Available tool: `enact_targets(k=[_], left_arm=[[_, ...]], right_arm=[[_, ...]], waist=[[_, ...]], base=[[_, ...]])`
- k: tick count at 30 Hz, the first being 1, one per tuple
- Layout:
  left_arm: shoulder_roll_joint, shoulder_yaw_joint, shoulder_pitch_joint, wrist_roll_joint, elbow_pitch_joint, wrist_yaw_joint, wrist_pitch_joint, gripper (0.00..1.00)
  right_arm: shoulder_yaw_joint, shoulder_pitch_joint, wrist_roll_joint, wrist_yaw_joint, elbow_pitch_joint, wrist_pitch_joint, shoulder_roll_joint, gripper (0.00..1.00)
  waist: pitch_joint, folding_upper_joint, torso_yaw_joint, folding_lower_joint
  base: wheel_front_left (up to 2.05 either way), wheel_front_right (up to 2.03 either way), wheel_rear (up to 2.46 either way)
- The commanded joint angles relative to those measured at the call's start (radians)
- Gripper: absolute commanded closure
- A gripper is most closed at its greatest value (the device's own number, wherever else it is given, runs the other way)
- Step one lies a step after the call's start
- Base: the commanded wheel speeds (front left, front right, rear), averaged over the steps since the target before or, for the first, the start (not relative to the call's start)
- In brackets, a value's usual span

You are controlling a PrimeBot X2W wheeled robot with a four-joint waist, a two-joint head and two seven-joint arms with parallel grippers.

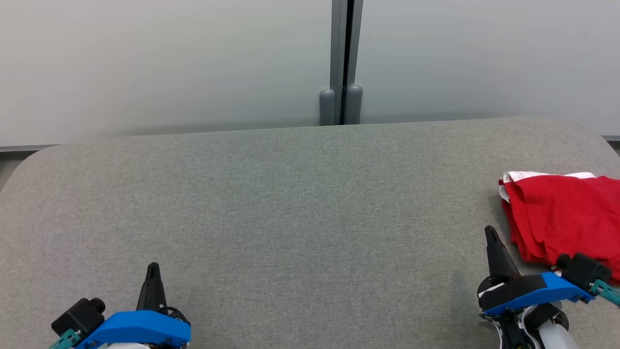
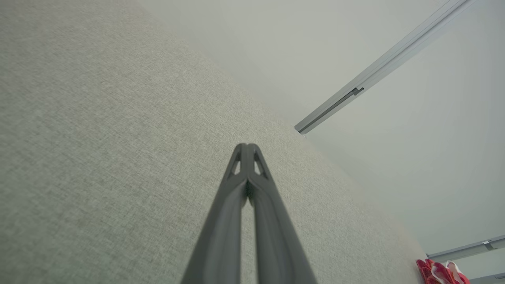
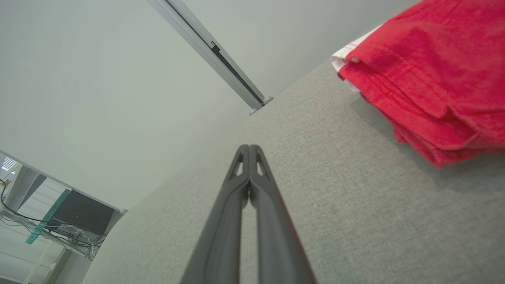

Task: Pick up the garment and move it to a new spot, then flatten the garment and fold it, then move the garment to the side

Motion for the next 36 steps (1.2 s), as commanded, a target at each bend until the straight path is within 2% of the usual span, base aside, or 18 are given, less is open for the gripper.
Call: enact_targets(k=[1, 36], left_arm=[[0.001, 0.011, -0.030, -0.027, -0.017, -0.004, 0.007, 1.00], [0.001, 0.066, -0.052, -0.430, -0.066, -0.050, 0.114, 1.00]], right_arm=[[-0.005, -0.004, 0.029, 0.000, -0.024, 0.008, -0.006, 1.00], [-0.044, 0.044, 0.441, 0.000, -0.114, 0.115, -0.007, 1.00]], waist=[[0.000, 0.0000, 0.000, 0.0000], [-0.005, 0.0001, 0.007, 0.0000]], base=[[0.00, 0.00, 0.00], [0.00, 0.00, 0.00]])
